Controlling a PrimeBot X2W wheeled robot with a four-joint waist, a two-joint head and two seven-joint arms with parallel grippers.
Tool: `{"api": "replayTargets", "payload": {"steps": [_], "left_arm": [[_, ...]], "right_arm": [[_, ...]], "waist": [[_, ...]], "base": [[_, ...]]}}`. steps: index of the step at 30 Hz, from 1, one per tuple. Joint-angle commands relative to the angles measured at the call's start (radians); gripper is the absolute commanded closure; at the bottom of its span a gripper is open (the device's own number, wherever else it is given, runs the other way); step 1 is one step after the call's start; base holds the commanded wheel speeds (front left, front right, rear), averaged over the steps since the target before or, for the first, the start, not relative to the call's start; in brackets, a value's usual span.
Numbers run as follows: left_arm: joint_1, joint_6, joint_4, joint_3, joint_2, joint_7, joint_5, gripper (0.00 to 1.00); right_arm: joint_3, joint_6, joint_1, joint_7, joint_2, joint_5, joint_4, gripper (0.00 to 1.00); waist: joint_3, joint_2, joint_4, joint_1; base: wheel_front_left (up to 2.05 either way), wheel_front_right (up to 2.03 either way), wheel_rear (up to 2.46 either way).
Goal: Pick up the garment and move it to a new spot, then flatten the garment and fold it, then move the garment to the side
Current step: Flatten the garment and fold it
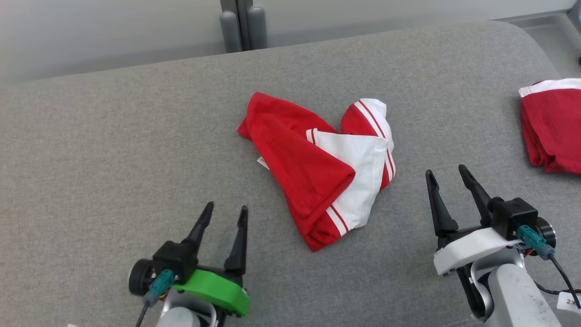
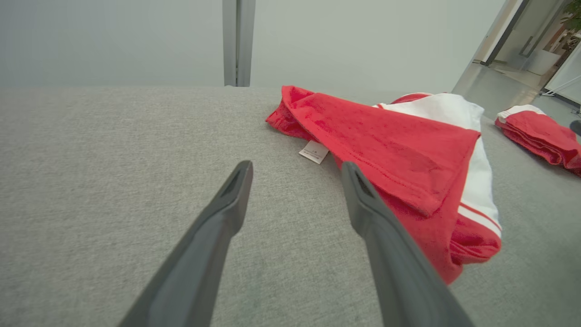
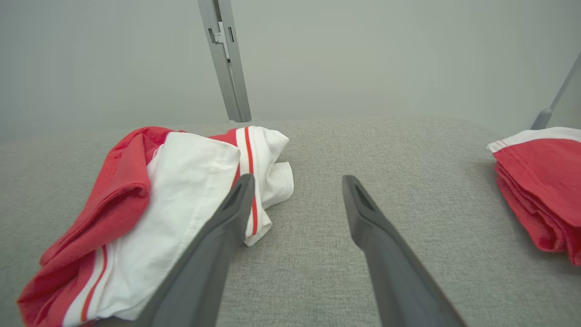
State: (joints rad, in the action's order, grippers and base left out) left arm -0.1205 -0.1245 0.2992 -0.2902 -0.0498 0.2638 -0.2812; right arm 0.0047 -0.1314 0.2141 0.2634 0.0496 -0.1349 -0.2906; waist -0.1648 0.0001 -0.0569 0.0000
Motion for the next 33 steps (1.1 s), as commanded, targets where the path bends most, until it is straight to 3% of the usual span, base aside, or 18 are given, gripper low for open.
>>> {"api": "replayTargets", "payload": {"steps": [1, 6, 10, 28, 33], "left_arm": [[-0.031, -0.007, 0.014, -0.032, -0.003, 0.001, -0.013, 0.0], [-0.122, -0.007, 0.072, -0.188, -0.004, 0.001, -0.042, 0.0], [-0.173, -0.007, 0.126, -0.256, -0.008, 0.001, -0.041, 0.0], [-0.251, -0.007, 0.233, -0.364, -0.024, 0.001, -0.132, 0.0], [-0.257, -0.006, 0.234, -0.336, -0.025, 0.001, -0.114, 0.0]], "right_arm": [[0.0, 0.002, 0.003, 0.001, 0.003, 0.0, 0.007, 0.0], [0.017, 0.002, 0.023, 0.001, 0.003, 0.001, 0.021, 0.0], [0.028, 0.002, 0.038, 0.001, 0.004, 0.0, 0.026, 0.0], [0.068, 0.002, 0.064, 0.001, 0.003, -0.011, 0.022, 0.0], [0.071, 0.002, 0.064, 0.001, 0.003, -0.006, 0.016, 0.0]], "waist": [[-0.009, -0.0001, -0.01, 0.0], [-0.039, -0.0001, -0.029, 0.0], [-0.067, -0.0001, -0.048, 0.0], [-0.111, -0.0001, -0.098, 0.0], [-0.107, -0.0001, -0.099, 0.0]], "base": [[0.0, 0.0, 0.0], [0.0, 0.0, 0.0], [0.0, 0.0, 0.0], [0.0, 0.0, 0.0], [0.0, 0.0, 0.0]]}}
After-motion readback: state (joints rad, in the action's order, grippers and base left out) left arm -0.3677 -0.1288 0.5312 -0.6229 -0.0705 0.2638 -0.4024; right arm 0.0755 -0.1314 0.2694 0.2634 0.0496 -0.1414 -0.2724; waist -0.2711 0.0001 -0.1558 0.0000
